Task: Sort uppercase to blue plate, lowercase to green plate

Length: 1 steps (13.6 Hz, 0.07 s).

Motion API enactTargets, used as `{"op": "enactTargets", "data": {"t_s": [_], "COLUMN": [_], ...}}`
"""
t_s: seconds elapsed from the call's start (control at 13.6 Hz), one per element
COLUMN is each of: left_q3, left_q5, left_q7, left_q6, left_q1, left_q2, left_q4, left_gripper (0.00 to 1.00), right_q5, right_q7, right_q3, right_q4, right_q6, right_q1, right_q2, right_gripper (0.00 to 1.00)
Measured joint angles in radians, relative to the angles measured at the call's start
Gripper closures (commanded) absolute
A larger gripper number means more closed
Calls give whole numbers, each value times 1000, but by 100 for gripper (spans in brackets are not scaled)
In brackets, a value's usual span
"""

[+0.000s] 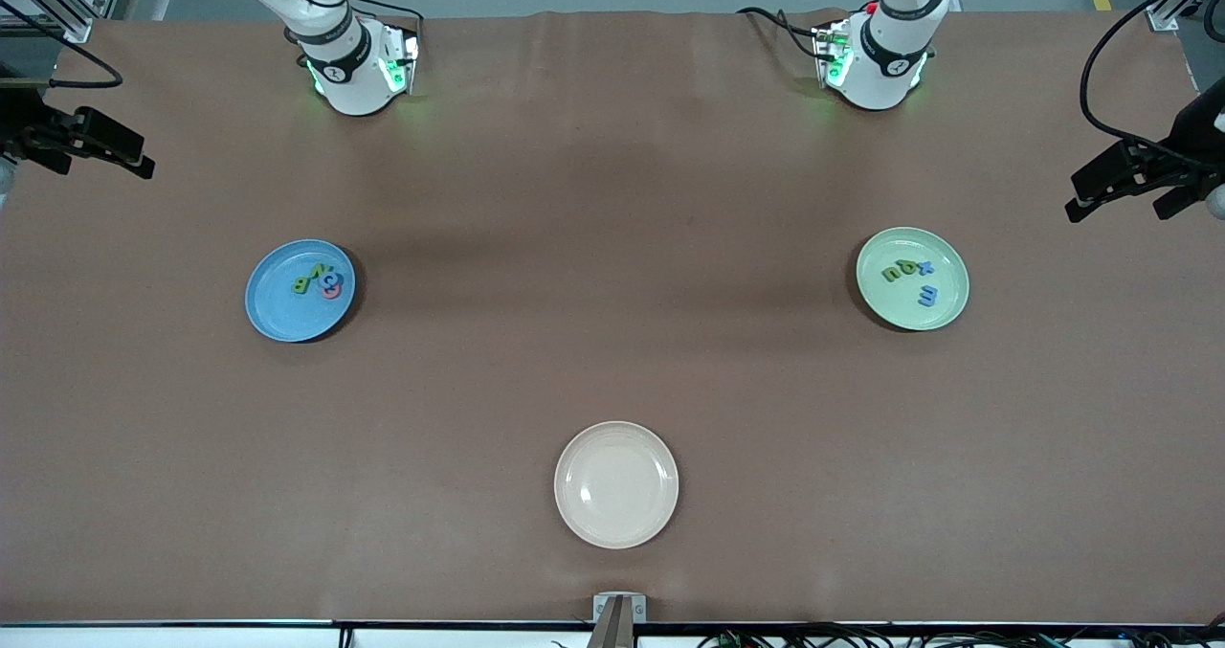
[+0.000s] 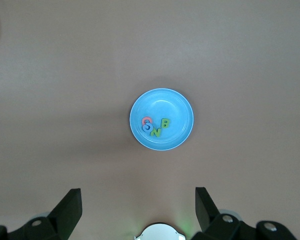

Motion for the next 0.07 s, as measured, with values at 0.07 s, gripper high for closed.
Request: {"op": "enactTargets", "data": {"t_s": [0.07], "left_q3": [0], "left_q5": [0], "left_q7": [0], "left_q6": [0], "left_q1": [0], "left_q2": [0], "left_q4": [0], "left_gripper": [0], "right_q5": [0], "right_q7": [0], "right_q3": [0], "right_q4": [-14], "right_q6": [18], "right_q1": [0], "right_q2": [0], "right_gripper": [0]}}
